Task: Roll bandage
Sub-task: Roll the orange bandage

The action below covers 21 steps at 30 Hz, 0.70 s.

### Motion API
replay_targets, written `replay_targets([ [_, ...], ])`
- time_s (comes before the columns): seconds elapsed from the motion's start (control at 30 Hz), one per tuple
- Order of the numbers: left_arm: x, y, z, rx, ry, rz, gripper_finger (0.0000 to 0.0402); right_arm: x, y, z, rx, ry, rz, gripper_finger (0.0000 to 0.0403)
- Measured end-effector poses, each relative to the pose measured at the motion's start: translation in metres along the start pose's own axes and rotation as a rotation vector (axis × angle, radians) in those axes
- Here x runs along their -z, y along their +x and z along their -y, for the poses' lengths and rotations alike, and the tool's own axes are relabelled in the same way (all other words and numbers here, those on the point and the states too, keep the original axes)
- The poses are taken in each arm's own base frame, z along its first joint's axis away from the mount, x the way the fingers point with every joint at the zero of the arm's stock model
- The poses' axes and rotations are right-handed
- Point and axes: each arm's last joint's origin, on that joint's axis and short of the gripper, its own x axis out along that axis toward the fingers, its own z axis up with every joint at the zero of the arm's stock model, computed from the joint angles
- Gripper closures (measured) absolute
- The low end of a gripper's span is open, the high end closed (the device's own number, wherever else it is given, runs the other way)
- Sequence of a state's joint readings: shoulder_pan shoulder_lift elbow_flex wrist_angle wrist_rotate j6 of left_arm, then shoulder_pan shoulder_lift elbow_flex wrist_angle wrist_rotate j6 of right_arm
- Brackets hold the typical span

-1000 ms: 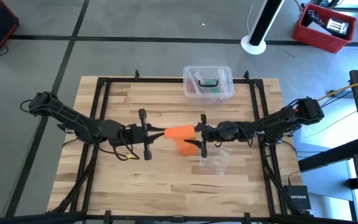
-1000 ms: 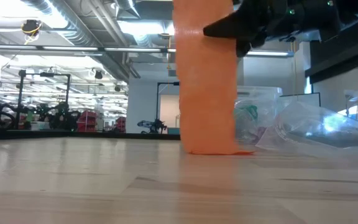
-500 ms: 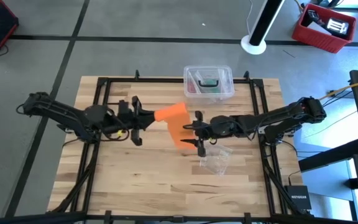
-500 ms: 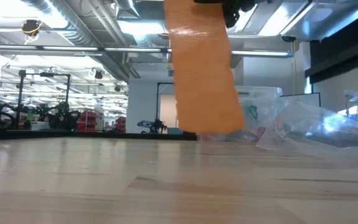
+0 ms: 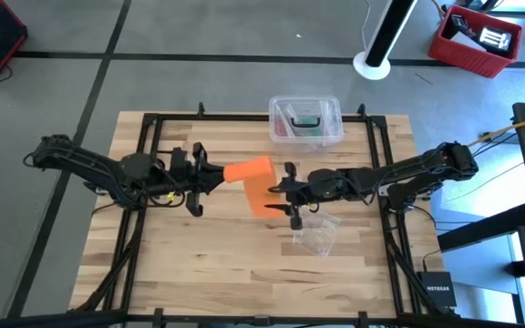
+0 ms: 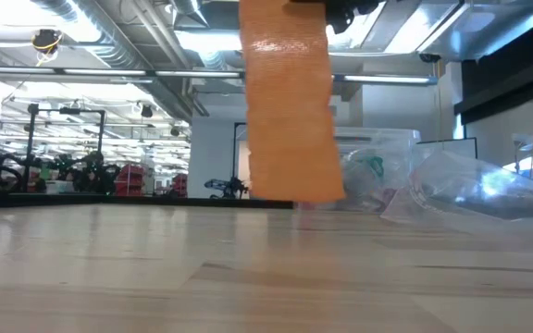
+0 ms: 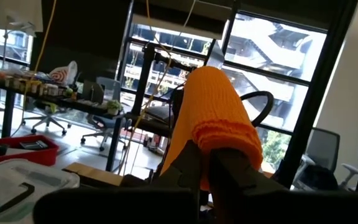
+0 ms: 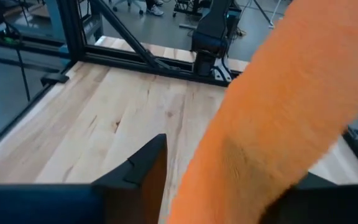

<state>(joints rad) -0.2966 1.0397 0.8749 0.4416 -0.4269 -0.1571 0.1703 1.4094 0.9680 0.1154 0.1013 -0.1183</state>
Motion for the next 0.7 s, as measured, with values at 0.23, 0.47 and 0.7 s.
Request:
replay_targets([
  [0.23, -0.002, 0.0, 0.0, 0.004, 0.006, 0.016, 0.0391, 0.003, 0.0, -0.001, -0.018, -0.058, -0.026, 0.0352],
  [0.47, -0.022, -0.006, 0.006, 0.192, -0.013, 0.161, 0.0397, -0.003, -0.007, -0.01, -0.041, -0.085, -0.004, 0.0384],
  [0.7, -0.034, -0.014, 0.007, 0.29, 0.047, 0.222, 0.0397, -0.009, -0.013, -0.01, -0.037, -0.081, 0.034, 0.0392],
])
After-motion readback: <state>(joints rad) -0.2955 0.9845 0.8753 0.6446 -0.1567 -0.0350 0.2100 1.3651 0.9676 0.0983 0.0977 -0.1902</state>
